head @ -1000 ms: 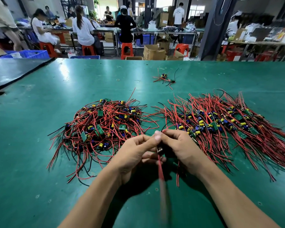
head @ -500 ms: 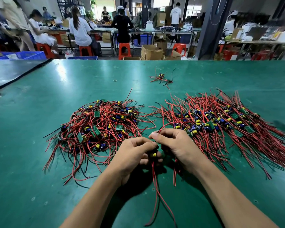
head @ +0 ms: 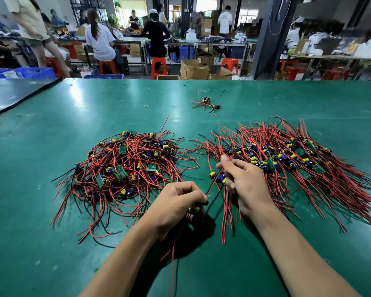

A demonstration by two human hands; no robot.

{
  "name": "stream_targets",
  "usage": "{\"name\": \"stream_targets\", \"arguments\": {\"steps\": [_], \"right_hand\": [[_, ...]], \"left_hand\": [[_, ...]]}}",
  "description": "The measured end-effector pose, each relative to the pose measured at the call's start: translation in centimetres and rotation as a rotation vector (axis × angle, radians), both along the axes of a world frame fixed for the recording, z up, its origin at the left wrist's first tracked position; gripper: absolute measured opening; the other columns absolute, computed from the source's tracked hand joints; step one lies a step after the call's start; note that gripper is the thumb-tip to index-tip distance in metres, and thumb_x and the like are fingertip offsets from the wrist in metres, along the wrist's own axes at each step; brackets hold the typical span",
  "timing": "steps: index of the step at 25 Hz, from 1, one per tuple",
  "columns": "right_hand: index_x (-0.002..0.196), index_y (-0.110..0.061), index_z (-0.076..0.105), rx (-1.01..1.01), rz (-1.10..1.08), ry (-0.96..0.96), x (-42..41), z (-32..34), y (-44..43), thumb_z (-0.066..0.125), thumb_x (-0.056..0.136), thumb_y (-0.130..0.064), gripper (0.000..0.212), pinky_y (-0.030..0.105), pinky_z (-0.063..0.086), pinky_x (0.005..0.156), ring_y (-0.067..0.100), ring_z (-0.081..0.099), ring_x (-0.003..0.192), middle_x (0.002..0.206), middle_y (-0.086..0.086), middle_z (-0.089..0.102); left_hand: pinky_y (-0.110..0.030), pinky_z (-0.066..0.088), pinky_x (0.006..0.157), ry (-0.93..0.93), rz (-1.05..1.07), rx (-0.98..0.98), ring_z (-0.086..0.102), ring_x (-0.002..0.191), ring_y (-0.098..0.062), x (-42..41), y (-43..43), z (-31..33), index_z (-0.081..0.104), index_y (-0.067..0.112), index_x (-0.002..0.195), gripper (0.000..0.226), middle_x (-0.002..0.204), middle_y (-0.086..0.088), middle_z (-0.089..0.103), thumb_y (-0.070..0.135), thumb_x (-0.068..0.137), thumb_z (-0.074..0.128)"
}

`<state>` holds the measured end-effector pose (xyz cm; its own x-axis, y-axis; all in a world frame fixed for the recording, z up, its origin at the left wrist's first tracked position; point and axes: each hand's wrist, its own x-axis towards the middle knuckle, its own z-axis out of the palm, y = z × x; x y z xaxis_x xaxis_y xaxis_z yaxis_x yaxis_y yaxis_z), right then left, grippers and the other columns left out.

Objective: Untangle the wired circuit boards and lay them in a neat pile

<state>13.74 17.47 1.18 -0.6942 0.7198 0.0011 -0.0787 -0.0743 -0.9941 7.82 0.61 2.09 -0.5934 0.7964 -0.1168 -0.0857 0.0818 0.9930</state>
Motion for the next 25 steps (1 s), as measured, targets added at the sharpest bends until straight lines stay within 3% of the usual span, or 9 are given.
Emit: {"name": "stream_targets", "arguments": {"steps": [2, 6, 12, 18, 20, 22, 24, 25], "right_hand": [[0.058, -0.011, 0.063, -0.225, 0.018, 0.058, -0.3, 0.4, -0.1, 0.061, 0.099, -0.028, 0.044, 0.017, 0.02, 0.036, 0.006, 0.024, 0.033, 0.054, 0.0, 0.036], [0.052, -0.015, 0.049, -0.628, 0.092, 0.09, -0.2, 0.9, 0.3, 0.057, 0.097, -0.024, 0.047, 0.019, 0.023, 0.032, 0.007, 0.02, 0.028, 0.051, -0.004, 0.028], [0.068, -0.008, 0.061, -0.594, 0.171, 0.184, 0.6, 1.3, 1.1, 0.06, 0.094, -0.025, 0.032, 0.017, 0.024, 0.035, 0.004, 0.029, 0.034, 0.055, -0.005, 0.039], [0.055, -0.015, 0.047, -0.911, 0.263, 0.146, 0.6, 1.1, 1.3, 0.06, 0.083, -0.018, 0.032, 0.018, 0.019, 0.027, 0.004, 0.022, 0.026, 0.046, -0.007, 0.033], [0.064, -0.011, 0.056, -0.797, 0.199, 0.162, 0.6, 1.0, 1.5, 0.063, 0.088, -0.028, 0.03, 0.017, 0.021, 0.029, 0.003, 0.024, 0.029, 0.051, -0.007, 0.036], [0.083, -0.008, 0.066, -0.534, 0.076, 0.177, 0.5, 0.9, 1.5, 0.066, 0.083, -0.045, 0.038, 0.017, 0.026, 0.034, 0.003, 0.03, 0.035, 0.057, -0.006, 0.044], [0.097, -0.012, 0.07, -0.265, -0.019, 0.145, 0.6, 0.9, 1.6, 0.069, 0.077, -0.053, 0.046, 0.019, 0.034, 0.039, 0.006, 0.039, 0.041, 0.063, -0.007, 0.054], [0.099, -0.016, 0.071, -0.143, -0.035, 0.139, 0.5, 0.8, 1.3, 0.07, 0.081, -0.051, 0.039, 0.019, 0.038, 0.042, 0.007, 0.043, 0.043, 0.067, -0.009, 0.058]], "left_hand": [[-0.022, 0.043, 0.048, -0.007, -0.015, 0.02, 0.053, 0.049, -0.021, -0.2, -0.2, 0.1, 0.065, 0.011, 0.064, 0.023, 0.057, -0.011, 0.059, 0.001, 0.085, 0.061], [-0.025, 0.043, 0.052, -0.008, -0.075, 0.01, 0.054, 0.05, -0.023, -0.2, -0.3, 0.0, 0.067, 0.011, 0.066, 0.02, 0.057, -0.012, 0.061, 0.003, 0.084, 0.064], [-0.031, 0.034, 0.053, -0.054, -0.008, 0.012, 0.053, 0.048, -0.023, -0.5, -0.6, -0.1, 0.064, 0.013, 0.063, 0.008, 0.056, -0.012, 0.057, 0.016, 0.071, 0.065], [-0.026, 0.041, 0.052, -0.08, -0.089, -0.032, 0.053, 0.051, -0.023, -0.1, -0.4, -0.1, 0.066, 0.012, 0.066, 0.022, 0.062, -0.014, 0.06, 0.007, 0.087, 0.063], [-0.024, 0.044, 0.05, -0.097, -0.031, -0.011, 0.056, 0.05, -0.022, -0.2, -0.3, 0.1, 0.068, 0.009, 0.075, 0.017, 0.066, -0.014, 0.065, 0.016, 0.09, 0.065], [-0.024, 0.052, 0.053, -0.13, 0.086, 0.055, 0.064, 0.058, -0.024, -0.3, 0.0, -0.1, 0.068, 0.006, 0.092, 0.018, 0.08, -0.015, 0.072, 0.023, 0.093, 0.062], [-0.027, 0.059, 0.07, -0.212, 0.162, 0.146, 0.073, 0.085, -0.028, -0.2, 0.8, -0.3, 0.062, 0.011, 0.116, 0.023, 0.101, -0.011, 0.074, 0.021, 0.096, 0.057], [-0.027, 0.058, 0.082, -0.219, 0.152, 0.17, 0.07, 0.103, -0.026, -0.1, 1.1, -0.6, 0.056, 0.017, 0.128, 0.031, 0.111, -0.005, 0.072, 0.019, 0.097, 0.055]]}}
